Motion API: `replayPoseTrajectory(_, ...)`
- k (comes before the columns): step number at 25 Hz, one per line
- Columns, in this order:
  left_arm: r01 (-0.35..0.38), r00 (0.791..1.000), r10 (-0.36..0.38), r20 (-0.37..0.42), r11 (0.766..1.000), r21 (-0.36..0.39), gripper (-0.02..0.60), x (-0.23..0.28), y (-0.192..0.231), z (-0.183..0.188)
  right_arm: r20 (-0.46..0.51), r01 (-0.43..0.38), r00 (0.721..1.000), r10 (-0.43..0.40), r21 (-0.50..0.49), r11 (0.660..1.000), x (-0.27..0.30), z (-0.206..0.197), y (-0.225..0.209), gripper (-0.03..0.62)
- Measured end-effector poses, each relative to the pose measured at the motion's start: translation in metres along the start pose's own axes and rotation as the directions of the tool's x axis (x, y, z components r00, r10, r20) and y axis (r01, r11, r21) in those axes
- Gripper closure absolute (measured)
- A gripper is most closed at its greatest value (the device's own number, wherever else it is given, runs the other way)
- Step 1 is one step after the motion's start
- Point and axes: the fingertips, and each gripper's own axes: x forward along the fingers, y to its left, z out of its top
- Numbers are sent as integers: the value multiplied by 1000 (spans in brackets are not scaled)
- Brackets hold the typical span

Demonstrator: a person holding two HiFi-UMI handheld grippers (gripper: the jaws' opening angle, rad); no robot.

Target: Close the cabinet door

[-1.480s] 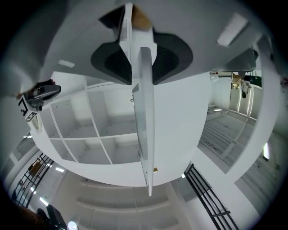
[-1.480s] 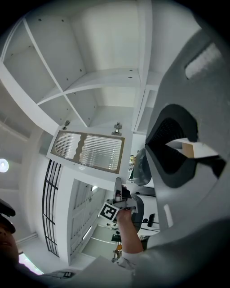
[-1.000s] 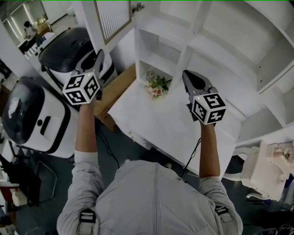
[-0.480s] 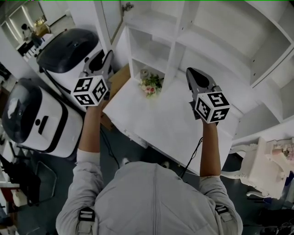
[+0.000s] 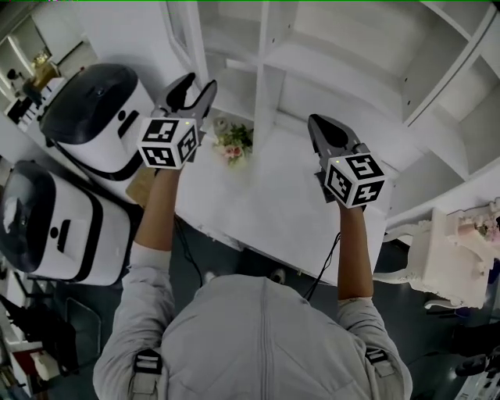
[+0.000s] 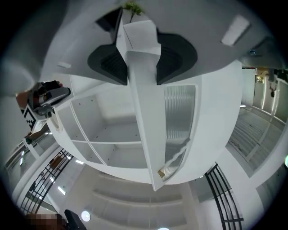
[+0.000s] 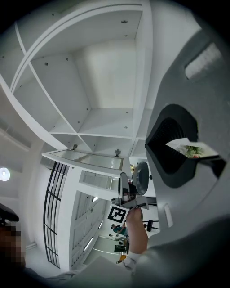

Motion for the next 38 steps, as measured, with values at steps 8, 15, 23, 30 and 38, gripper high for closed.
replayPoseTrajectory(8,-7,1000,7,0,1000,-21,364,50,-21,-2,-7,87,996,-87,5,996,-24,-6,-28,592)
replayPoseTrajectory(15,30,1000,-30,-7,1000,-8,373,78,-32,-6,-16,143,990,-142,37,989,-27,-15,-53,592)
replayPoseTrajectory(23,49,999,-49,-9,999,-9,383,102,-35,-8,-2,143,990,-143,34,989,-16,-14,-60,592)
replayPoseTrajectory(30,35,999,-35,1,999,-19,391,123,-35,-11,7,160,987,-161,29,987,-15,-11,-71,592)
replayPoseTrajectory(38,16,1000,-16,5,999,-36,403,141,-32,-14,-5,194,981,-194,35,980,-25,-16,-86,592)
